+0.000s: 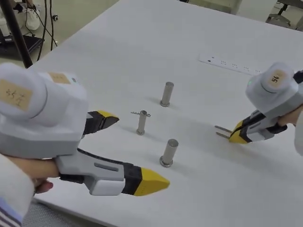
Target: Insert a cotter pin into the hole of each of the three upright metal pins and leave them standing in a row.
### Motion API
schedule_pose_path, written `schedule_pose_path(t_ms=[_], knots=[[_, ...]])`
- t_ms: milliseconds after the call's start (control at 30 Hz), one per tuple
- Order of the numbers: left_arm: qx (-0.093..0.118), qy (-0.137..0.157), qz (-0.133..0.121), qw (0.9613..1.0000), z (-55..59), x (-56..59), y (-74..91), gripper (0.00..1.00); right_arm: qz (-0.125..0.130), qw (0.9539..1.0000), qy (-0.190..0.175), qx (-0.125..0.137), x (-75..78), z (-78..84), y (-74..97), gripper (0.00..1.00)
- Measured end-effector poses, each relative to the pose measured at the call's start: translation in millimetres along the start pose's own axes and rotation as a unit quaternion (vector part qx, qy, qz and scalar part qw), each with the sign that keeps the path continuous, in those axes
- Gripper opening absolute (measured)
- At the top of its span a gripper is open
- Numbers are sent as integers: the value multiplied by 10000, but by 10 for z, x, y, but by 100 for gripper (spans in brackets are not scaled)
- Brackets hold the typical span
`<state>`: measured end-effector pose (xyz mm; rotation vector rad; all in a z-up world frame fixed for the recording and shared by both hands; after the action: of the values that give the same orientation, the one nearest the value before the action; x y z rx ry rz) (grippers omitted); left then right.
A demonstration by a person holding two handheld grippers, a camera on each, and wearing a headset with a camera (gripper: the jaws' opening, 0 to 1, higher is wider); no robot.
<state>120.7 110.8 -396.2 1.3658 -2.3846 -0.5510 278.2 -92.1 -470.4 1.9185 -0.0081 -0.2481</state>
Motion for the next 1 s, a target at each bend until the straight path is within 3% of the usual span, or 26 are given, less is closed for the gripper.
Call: schedule_pose_path(t_ms=[233, 500, 633, 1000], knots=[[-59, -83, -52, 9999, 16, -8, 12, 97, 62, 9995, -259, 168, -10, -1, -2, 0], [-60, -71, 103, 9999, -4, 66, 42, 96, 199, 9995, -190, 162, -57, 1, 12, 0], [-63, 87, 152, 9998, -26, 81, 53, 94, 272, 9993, -96, 232, -99, -20, 76, 0], [-42, 31, 256, 9997, -70, 141, 43, 92, 548, 9959, 287, 658, -346, -158, 363, 0]])
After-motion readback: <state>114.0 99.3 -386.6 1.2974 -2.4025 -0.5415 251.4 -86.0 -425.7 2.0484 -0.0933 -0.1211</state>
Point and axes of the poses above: the centre of the closed fingertips' face, and the gripper's own axes: y roughly backward along the fingers, x roughly to its right, z roughly out of its underside, the point moved 3 cm from there along y, roughly backward along the fingers, and after that the axes turned 14 degrees about -z, right-handed, at the moved point
